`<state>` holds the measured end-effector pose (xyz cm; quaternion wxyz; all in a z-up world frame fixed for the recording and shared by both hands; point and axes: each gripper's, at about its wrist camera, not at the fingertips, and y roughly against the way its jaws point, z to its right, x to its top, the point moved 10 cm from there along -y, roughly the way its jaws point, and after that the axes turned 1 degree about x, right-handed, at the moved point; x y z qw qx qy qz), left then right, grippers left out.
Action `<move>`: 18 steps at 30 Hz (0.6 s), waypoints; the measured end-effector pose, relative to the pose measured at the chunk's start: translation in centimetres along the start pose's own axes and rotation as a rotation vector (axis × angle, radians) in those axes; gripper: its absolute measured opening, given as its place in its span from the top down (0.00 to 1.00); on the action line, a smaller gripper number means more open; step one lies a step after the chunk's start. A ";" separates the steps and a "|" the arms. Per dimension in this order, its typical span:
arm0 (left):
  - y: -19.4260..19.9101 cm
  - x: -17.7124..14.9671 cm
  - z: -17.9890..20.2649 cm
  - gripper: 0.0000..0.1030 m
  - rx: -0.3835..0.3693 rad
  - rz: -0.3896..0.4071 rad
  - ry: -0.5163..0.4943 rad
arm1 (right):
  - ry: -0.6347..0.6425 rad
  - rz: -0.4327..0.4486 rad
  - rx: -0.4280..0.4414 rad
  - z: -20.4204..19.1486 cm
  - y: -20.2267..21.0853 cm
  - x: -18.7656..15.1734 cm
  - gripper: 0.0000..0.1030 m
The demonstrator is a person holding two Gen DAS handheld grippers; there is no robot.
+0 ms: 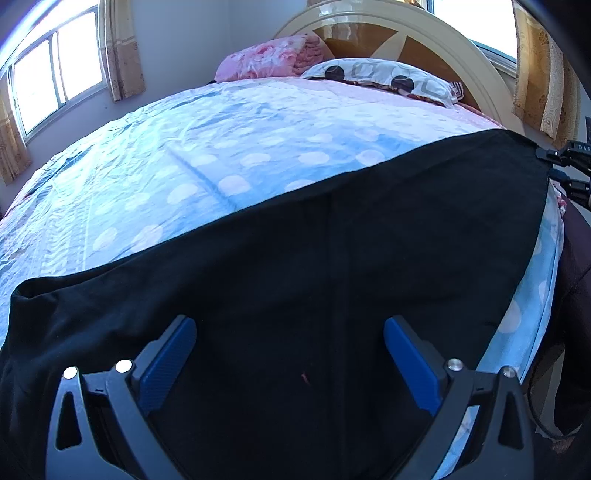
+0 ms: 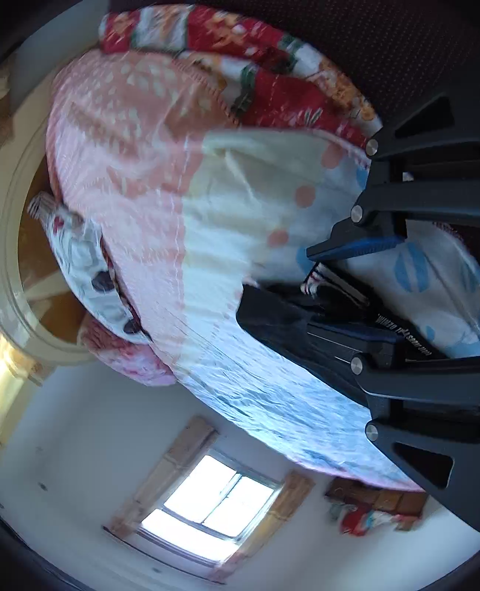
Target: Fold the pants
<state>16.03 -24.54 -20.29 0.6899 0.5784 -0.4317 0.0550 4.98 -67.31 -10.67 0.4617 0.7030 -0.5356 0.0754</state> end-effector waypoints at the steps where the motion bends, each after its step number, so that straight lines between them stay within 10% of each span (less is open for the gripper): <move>1: 0.0 0.0 0.0 0.00 -0.001 0.001 0.001 | 0.008 0.001 -0.002 -0.1 0.0 0.0 0.74; 10: 2.0 0.8 -1.2 0.00 -0.147 0.048 0.178 | 0.183 0.035 0.131 -6.7 2.2 0.0 0.80; 18: 5.6 1.2 -2.8 0.00 -0.369 0.128 0.340 | 0.651 -0.162 0.326 -22.1 0.6 -12.0 0.80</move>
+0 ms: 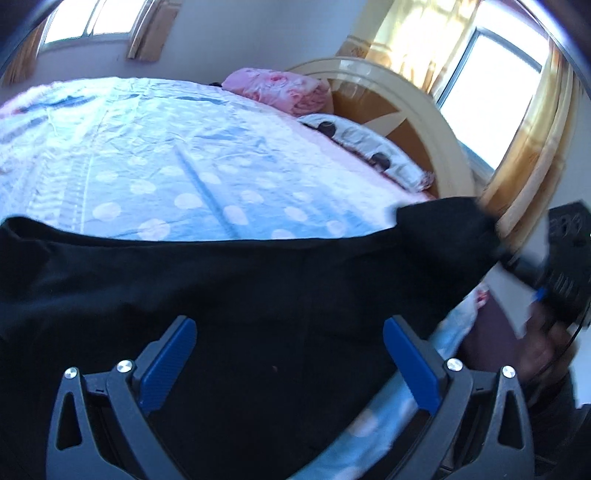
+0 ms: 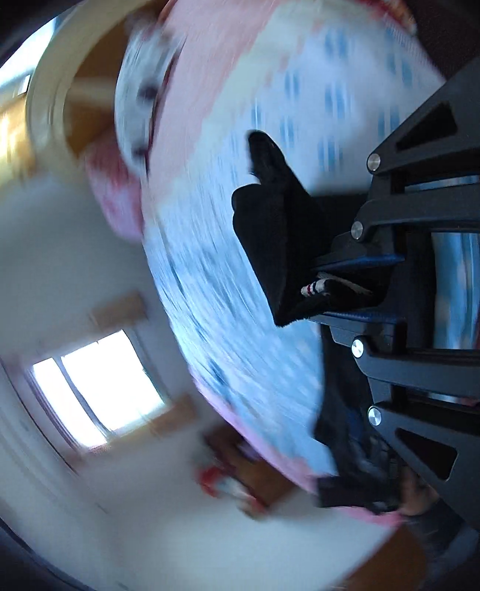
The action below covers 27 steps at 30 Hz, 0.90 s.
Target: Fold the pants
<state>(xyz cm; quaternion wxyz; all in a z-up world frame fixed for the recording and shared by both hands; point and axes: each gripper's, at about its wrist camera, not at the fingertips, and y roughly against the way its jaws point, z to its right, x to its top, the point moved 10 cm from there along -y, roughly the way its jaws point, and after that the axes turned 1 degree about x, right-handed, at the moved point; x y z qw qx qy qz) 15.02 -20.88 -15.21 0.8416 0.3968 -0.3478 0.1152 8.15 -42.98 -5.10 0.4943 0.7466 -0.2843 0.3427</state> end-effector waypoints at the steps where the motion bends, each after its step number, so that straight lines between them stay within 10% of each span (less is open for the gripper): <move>1: 0.1 -0.1 0.0 0.00 -0.027 -0.001 0.020 | 0.039 -0.029 0.007 -1.4 -1.2 -0.8 0.80; 7: -2.4 -1.7 1.0 0.00 -0.207 -0.094 0.159 | 0.244 -0.264 -0.007 -6.1 -9.7 -7.6 0.80; 10: -3.4 -1.7 2.2 0.00 -0.209 -0.107 0.128 | 0.218 -0.277 -0.005 -5.4 -10.4 -8.4 0.78; 14: -4.4 -1.5 3.9 0.00 -0.249 -0.137 0.119 | 0.220 -0.298 0.017 -5.0 -9.0 -8.8 0.50; 20: -5.1 -1.1 5.1 0.09 -0.207 -0.156 0.093 | 0.171 -0.253 -0.025 -1.5 -5.4 -8.8 0.50; 24: -6.3 -1.3 6.1 0.41 -0.100 -0.186 -0.023 | 0.042 -0.173 -0.019 1.1 -3.9 -7.9 0.50; 27: -7.3 -1.3 5.4 0.87 0.018 -0.196 -0.072 | 0.017 -0.139 -0.011 1.4 -3.6 -7.4 0.50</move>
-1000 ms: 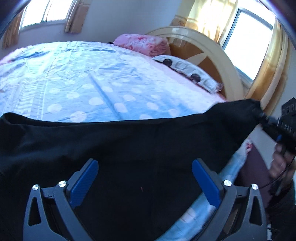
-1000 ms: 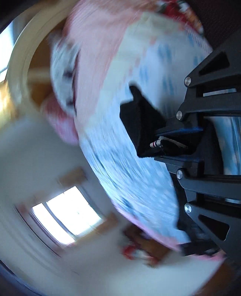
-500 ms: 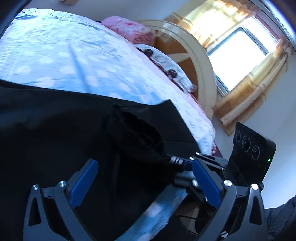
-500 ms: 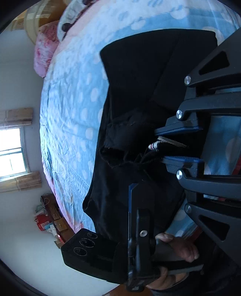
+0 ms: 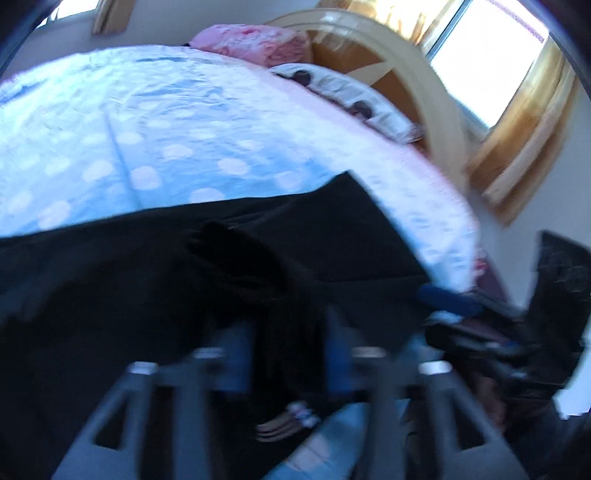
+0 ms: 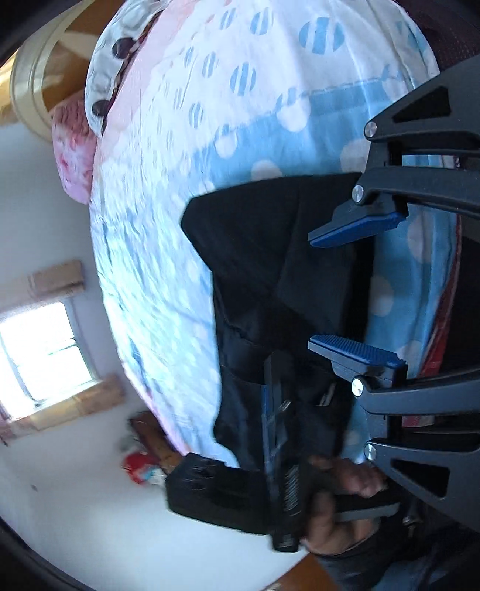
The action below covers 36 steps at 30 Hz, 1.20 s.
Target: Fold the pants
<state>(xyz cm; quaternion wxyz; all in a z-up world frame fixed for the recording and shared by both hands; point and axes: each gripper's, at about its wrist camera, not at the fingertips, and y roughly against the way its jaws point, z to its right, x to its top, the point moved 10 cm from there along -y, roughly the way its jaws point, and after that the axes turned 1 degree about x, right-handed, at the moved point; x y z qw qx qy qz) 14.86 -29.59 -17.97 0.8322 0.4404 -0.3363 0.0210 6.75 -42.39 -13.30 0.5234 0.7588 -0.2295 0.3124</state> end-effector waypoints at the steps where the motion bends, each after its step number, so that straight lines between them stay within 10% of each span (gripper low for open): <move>1: 0.3 0.2 -0.1 0.89 -0.006 0.014 0.005 | 0.002 0.012 0.000 0.1 0.1 0.1 0.50; 9: 6.3 -0.1 -3.5 0.91 0.018 0.094 0.035 | -0.088 0.154 0.040 1.4 2.6 1.7 0.49; 29: 8.8 -4.4 -13.1 0.90 0.090 0.092 0.184 | 0.107 -0.120 0.020 -5.3 -6.7 -1.2 0.49; 36: 10.8 -4.4 -13.1 0.67 0.221 0.115 0.066 | 0.110 -0.103 0.004 -5.6 -5.4 0.0 0.49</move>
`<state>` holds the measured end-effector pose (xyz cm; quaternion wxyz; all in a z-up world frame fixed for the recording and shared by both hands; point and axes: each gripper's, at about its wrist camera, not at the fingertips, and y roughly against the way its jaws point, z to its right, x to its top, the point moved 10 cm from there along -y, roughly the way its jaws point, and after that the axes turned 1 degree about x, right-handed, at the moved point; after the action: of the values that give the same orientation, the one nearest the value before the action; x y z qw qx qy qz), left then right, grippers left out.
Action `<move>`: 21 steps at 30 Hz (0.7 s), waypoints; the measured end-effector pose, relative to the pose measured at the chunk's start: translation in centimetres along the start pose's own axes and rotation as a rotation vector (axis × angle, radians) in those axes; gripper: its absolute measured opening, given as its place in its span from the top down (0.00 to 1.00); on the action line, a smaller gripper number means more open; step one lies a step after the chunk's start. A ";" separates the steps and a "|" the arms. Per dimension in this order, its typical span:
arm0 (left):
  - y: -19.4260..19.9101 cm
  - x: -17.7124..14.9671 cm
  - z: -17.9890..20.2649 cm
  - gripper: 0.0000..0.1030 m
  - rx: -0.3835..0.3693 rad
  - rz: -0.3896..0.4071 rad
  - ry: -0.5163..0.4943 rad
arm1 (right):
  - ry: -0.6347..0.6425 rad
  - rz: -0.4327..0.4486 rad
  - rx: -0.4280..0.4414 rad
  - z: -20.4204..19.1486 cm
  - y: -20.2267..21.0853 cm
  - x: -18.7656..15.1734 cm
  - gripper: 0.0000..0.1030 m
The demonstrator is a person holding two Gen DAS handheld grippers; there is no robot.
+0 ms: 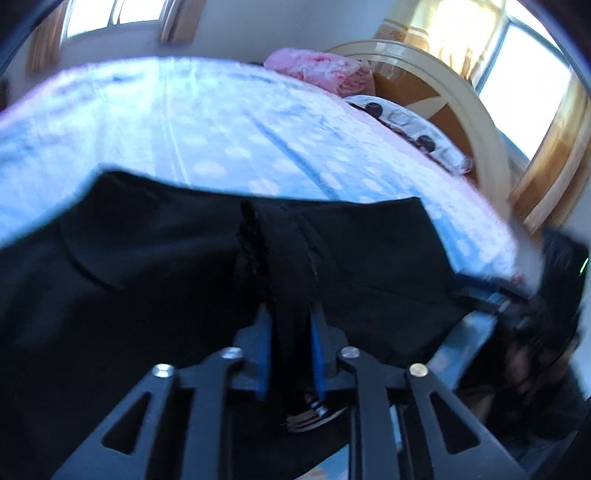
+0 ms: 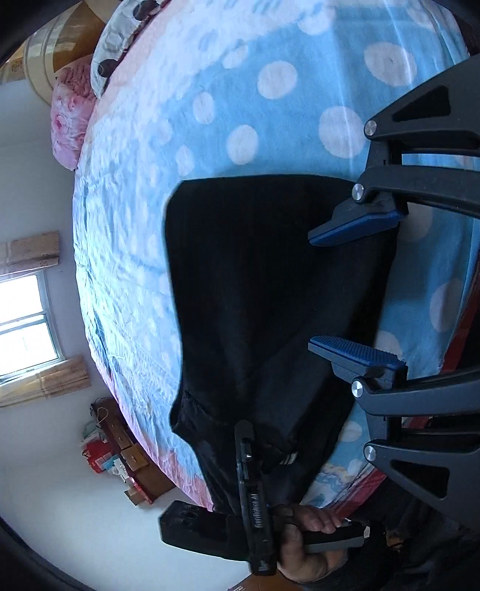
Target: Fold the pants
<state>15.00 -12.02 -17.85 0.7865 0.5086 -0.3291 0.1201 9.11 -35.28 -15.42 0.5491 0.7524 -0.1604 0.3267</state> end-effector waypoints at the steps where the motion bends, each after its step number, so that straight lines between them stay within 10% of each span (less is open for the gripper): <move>1: 0.8 0.3 -0.4 0.53 0.040 0.029 -0.015 | -0.010 0.014 0.017 -0.1 0.4 0.7 0.49; 5: 3.3 2.0 -0.8 0.36 0.135 0.140 -0.054 | -0.044 0.053 0.047 0.8 0.4 4.3 0.48; 14: -0.6 1.0 0.5 0.36 0.104 0.023 -0.057 | -0.147 -0.052 0.016 5.2 -7.4 7.9 0.48; 21: -0.3 1.4 1.9 0.36 0.090 0.035 -0.085 | -0.140 0.036 0.019 4.7 -3.1 7.5 0.44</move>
<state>15.43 -14.05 -16.67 0.7459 0.5424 -0.3651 0.1269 17.97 -37.76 -13.51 0.5232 0.7757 -0.2089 0.2845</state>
